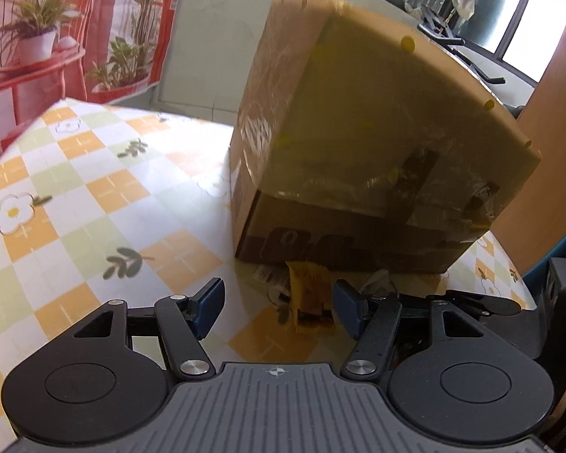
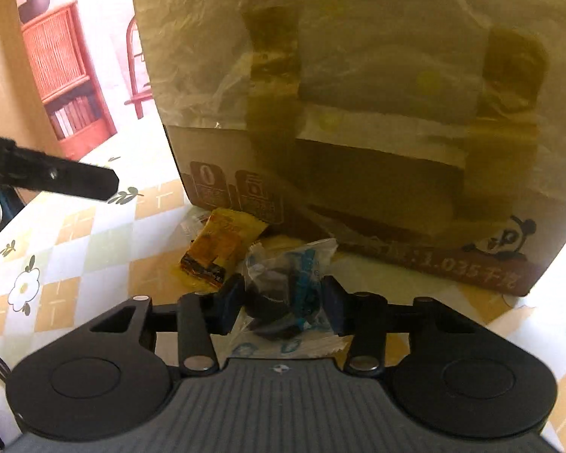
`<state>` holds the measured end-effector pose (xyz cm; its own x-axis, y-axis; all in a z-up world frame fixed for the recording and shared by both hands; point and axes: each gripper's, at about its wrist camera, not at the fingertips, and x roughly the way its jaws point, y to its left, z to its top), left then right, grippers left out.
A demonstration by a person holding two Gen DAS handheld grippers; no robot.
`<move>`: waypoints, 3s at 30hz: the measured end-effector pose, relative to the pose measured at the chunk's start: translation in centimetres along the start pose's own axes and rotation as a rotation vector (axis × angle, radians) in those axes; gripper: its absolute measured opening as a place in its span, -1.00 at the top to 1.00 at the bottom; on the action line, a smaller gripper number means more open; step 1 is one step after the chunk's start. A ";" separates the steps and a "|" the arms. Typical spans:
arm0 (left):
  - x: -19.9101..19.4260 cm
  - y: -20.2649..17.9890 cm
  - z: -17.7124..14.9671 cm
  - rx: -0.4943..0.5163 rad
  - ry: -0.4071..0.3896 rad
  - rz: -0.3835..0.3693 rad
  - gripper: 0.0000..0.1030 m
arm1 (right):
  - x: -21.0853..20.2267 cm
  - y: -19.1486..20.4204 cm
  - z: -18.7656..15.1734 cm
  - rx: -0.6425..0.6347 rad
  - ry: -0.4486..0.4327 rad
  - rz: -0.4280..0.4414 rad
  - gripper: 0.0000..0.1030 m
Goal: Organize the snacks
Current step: 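Return both grippers to the pile, right lowering onto a dark foil packet, then grasp the dark foil packet with the right gripper while the left grasps a yellow candy packet, then lift both held packets and carry them over the cardboard box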
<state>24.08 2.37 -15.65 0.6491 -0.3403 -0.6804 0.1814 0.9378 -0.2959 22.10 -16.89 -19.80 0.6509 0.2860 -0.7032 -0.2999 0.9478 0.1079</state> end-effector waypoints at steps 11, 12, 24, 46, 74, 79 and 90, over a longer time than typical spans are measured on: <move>2.5 -1.7 -1.1 0.015 0.065 -0.014 -0.16 | -3.5 -4.5 -3.6 0.150 -0.088 -0.106 0.11; 2.8 -1.9 -1.2 0.025 0.073 -0.009 -0.12 | -3.9 -4.9 -4.1 0.182 -0.102 -0.108 0.11; 6.5 -4.7 -0.6 0.124 0.075 0.043 -0.09 | -4.3 -6.1 -4.8 0.249 -0.145 -0.081 0.11; 4.4 -5.6 -3.8 0.139 0.061 0.087 0.37 | -4.2 -6.5 -5.1 0.270 -0.155 -0.056 0.10; -5.1 -7.6 2.5 0.253 -0.225 -0.066 0.38 | -14.4 -8.1 -1.9 0.311 -0.350 -0.164 0.14; -6.7 -9.2 6.2 0.281 -0.335 -0.108 0.37 | -17.8 -8.5 2.6 0.280 -0.488 -0.157 0.14; -3.0 -9.1 14.6 0.194 -0.330 -0.078 0.37 | -15.8 -9.8 14.0 0.159 -0.544 -0.113 0.14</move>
<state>31.29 -4.12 -1.16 0.8247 -0.4003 -0.3995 0.3553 0.9163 -0.1846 24.48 -28.72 0.07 0.9503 0.1732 -0.2586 -0.1267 0.9742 0.1870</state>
